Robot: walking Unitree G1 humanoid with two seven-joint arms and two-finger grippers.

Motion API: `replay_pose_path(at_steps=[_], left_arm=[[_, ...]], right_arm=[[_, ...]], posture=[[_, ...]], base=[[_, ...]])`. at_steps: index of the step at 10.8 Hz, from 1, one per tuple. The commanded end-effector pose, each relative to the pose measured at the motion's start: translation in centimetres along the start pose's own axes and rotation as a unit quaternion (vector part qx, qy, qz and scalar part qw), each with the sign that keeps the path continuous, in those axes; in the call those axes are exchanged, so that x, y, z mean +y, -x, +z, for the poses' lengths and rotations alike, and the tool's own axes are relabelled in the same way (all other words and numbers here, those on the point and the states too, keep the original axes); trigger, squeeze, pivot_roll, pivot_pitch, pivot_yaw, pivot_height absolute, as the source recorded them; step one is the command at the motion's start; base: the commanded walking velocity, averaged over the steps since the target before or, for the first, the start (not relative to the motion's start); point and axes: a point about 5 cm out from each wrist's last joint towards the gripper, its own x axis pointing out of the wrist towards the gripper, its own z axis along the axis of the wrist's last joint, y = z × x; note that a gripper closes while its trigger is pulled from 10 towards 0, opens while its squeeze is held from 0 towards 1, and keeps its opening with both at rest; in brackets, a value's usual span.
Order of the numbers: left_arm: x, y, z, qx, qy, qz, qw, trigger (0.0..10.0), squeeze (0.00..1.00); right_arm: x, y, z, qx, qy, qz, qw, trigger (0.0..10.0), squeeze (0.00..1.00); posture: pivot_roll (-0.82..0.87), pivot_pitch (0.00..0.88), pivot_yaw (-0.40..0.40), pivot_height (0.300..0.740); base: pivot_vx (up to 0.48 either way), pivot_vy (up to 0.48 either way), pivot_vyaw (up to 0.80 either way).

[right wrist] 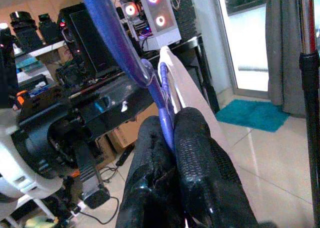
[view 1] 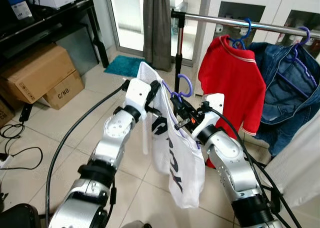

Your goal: Hang hanger

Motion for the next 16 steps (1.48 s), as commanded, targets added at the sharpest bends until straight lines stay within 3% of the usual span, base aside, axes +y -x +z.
replay_pose_path(at_steps=[1, 7, 9, 10, 11, 13, 16], left_arm=[[0.3, -0.2, 0.3, -0.004, -0.002, 0.001, 1.0, 0.0, 0.0], [0.1, 1.7, 1.6, -0.027, 0.025, 0.01, 0.999, 0.0, 0.0], [0.9, 1.4, 2.0, -0.005, 0.025, 0.057, 0.998, 0.0, 0.0], [0.3, 1.1, 2.2, -0.012, 0.03, 0.036, 0.999, 10.0, 0.0], [-1.2, 0.9, 2.5, -0.02, 0.016, -0.026, 0.999, 10.0, 1.0], [-1.2, 0.9, 2.2, -0.007, 0.011, -0.021, 1.0, 10.0, 1.0], [0.0, 1.0, 1.8, 0.01, -0.001, 0.023, 1.0, 10.0, 1.0]], right_arm=[[0.2, -0.2, 1.8, -0.047, 0.009, 0.007, 0.999, 0.0, 0.0], [-1.7, -0.2, 1.1, -0.016, 0.01, -0.043, 0.999, 0.0, 0.0], [-1.9, -0.4, 1.0, -0.004, 0.011, -0.039, 0.999, 0.0, 0.0], [-2.0, -0.5, 1.1, -0.003, 0.009, -0.038, 0.999, 0.0, 0.0], [-2.2, -0.6, 1.2, -0.001, 0.006, -0.035, 0.999, 0.0, 0.0], [-2.2, -1.0, 1.4, 0.001, -0.002, -0.024, 1.0, 0.0, 0.0], [-2.1, -1.2, 2.0, -0.011, -0.006, -0.009, 1.0, 0.0, 0.0]], posture=[[-0.06, 0.0, 0.062, 0.74], [-0.05, 0.0, 0.054, 0.74], [-0.05, 0.0, 0.047, 0.74], [-0.06, 0.0, 0.047, 0.74], [-0.06, 0.0, 0.047, 0.74], [-0.06, 0.0, 0.044, 0.74], [-0.06, 0.0, 0.043, 0.74]], base=[[0.0, 0.0, 0.0], [0.0, 0.0, 0.0], [0.0, 0.0, 0.0], [0.0, 0.0, 0.0], [0.0, 0.0, 0.0], [0.0, 0.0, 0.0], [0.0, 0.0, 0.0]])
